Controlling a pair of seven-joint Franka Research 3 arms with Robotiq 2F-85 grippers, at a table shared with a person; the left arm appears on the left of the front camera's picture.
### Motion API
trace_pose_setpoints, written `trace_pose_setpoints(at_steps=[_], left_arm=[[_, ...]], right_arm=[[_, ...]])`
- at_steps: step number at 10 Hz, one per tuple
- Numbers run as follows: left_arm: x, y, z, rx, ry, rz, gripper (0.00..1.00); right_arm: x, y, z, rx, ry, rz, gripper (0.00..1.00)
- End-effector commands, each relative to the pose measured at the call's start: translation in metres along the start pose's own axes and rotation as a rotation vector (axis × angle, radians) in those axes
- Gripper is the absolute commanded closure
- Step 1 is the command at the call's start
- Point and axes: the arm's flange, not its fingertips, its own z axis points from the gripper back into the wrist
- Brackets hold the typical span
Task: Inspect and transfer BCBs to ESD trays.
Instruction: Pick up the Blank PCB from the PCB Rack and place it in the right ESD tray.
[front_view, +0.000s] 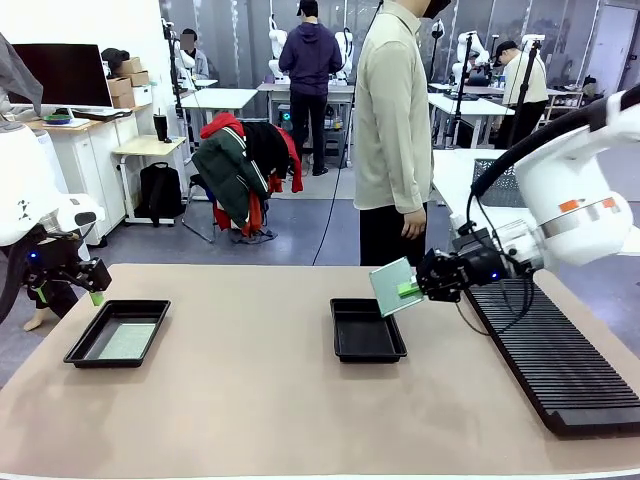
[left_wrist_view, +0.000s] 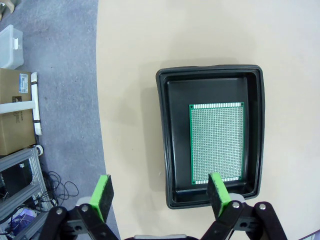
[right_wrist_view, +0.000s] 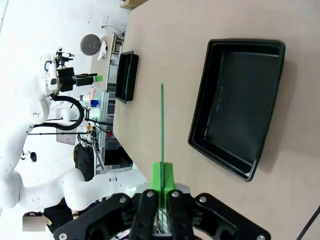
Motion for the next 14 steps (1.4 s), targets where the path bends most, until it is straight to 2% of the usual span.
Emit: trace_pose_setpoints(at_steps=[1, 8, 14], left_arm=[[0.000, 0.001, -0.001, 0.002, -0.008, 0.002, 0.00], [0.000, 0.001, -0.001, 0.002, -0.008, 0.002, 0.00], [0.000, 0.001, -0.001, 0.002, -0.008, 0.002, 0.00]], right_arm=[[0.010, -0.013, -0.026, 0.016, -0.026, -0.001, 0.97], [0.022, -0.046, -0.081, -0.047, -0.040, -0.079, 0.97], [0.025, -0.048, -0.114, -0.131, -0.030, -0.092, 0.97]])
